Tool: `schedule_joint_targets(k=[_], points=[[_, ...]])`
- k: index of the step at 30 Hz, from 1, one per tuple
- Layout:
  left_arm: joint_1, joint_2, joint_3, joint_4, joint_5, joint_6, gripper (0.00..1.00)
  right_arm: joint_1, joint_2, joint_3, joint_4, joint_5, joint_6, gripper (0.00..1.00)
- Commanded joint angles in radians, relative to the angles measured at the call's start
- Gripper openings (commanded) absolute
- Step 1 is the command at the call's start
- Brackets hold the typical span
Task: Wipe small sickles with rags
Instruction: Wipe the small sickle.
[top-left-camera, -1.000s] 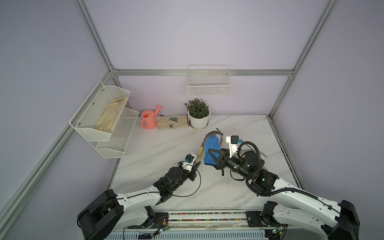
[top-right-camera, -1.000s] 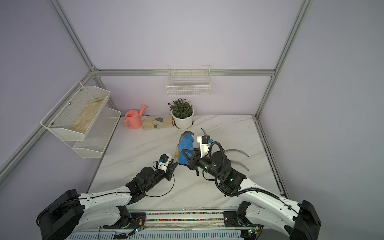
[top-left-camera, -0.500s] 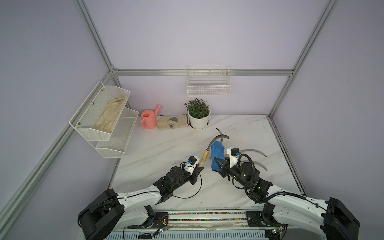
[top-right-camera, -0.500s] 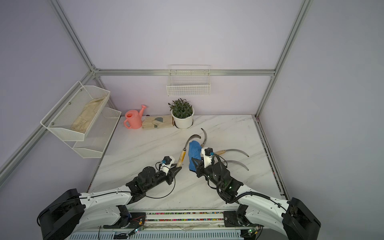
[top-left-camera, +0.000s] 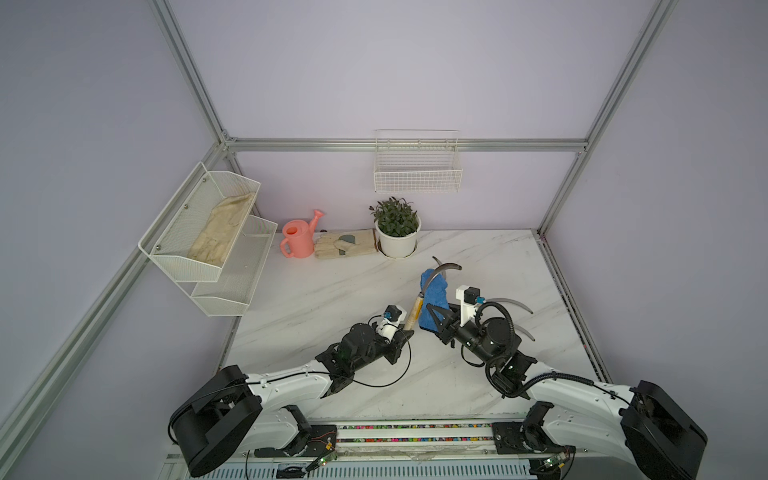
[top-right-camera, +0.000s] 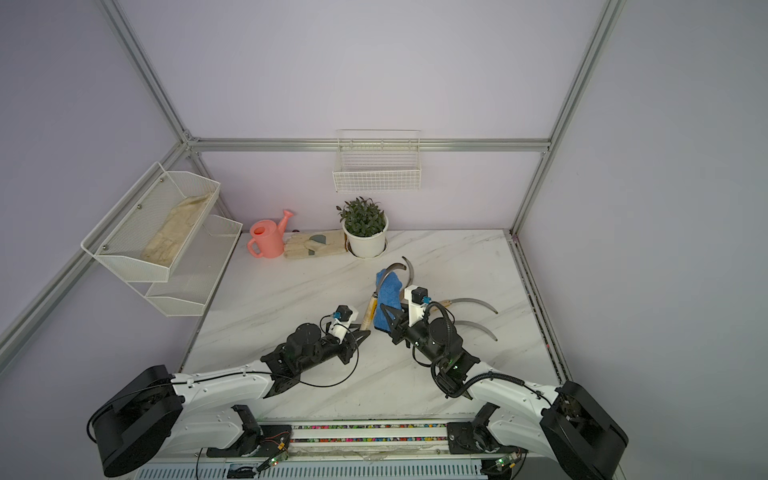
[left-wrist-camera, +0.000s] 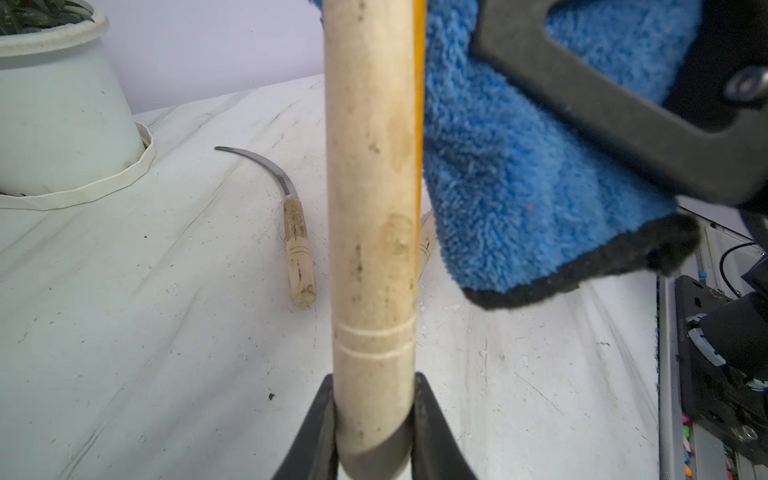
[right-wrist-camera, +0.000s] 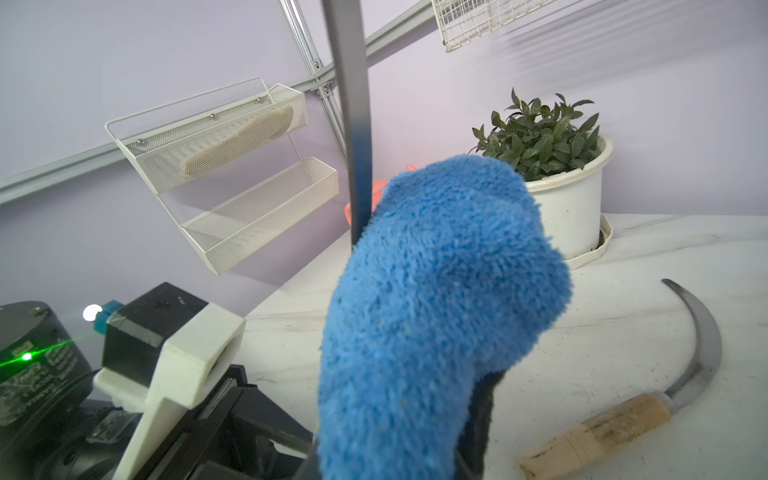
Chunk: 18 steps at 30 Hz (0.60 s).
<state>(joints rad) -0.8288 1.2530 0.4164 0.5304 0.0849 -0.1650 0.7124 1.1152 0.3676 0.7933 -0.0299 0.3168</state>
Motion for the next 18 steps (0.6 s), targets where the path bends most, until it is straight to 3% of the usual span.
schedule_joint_targets(k=[1,12,18], points=[[-0.007,0.001,0.041,0.002,0.073,0.013,0.0,-0.062,0.026,0.006,0.146,-0.092,0.034,0.0],[-0.005,0.025,0.057,-0.003,0.098,0.012,0.0,-0.128,0.13,0.015,0.254,-0.201,0.092,0.0],[0.007,0.046,0.067,-0.008,0.083,0.01,0.0,-0.144,0.105,-0.002,0.293,-0.242,0.14,0.0]])
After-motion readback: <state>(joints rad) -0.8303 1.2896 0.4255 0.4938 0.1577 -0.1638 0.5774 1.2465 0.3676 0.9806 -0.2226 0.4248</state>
